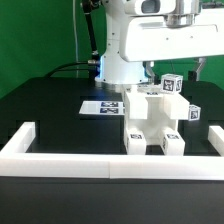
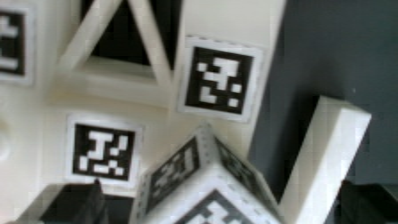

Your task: Assemble chair

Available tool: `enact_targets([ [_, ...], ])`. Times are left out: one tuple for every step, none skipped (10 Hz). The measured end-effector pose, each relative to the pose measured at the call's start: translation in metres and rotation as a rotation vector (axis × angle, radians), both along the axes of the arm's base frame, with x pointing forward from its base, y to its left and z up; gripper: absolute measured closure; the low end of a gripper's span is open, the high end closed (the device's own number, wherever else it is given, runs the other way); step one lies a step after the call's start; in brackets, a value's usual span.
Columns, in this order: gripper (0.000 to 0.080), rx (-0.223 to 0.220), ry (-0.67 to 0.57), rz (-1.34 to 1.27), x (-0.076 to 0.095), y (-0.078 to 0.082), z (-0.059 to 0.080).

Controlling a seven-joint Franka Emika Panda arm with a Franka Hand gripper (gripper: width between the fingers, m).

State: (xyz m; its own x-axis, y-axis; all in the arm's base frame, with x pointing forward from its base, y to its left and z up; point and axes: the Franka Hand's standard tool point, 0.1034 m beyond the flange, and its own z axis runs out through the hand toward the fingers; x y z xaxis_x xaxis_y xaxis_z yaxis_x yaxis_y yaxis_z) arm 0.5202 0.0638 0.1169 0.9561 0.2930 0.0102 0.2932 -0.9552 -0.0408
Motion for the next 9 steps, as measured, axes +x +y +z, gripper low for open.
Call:
enact_targets([
  [0.015,0.0,-0.001,0.031,0.0,-0.0001,0.0],
  [0.015,-0.002,-0.004,0.097,0.0,-0.0006,-0.0001],
  [0.015,-0.005,-0.006,0.154,0.0,-0.0013,-0.0001],
  [0.015,-0.009,-0.008,0.217,0.0001,-0.0029,-0.0001],
  [0.015,-0.009,-0.008,0.215,0.0001,-0.0033,-0.0002],
  [0.0252,-0.009,-0.007,0.214,0.0,-0.0033,-0.0004],
  [0.0389,-0.009,-0.007,0.214,-0.0001,-0.0034,-0.0005],
  [0.0389,-0.009,-0.007,0.214,-0.0001,-0.0035,-0.0005],
  [0.0512,-0.009,-0.007,0.205,-0.0001,-0.0035,-0.0005],
])
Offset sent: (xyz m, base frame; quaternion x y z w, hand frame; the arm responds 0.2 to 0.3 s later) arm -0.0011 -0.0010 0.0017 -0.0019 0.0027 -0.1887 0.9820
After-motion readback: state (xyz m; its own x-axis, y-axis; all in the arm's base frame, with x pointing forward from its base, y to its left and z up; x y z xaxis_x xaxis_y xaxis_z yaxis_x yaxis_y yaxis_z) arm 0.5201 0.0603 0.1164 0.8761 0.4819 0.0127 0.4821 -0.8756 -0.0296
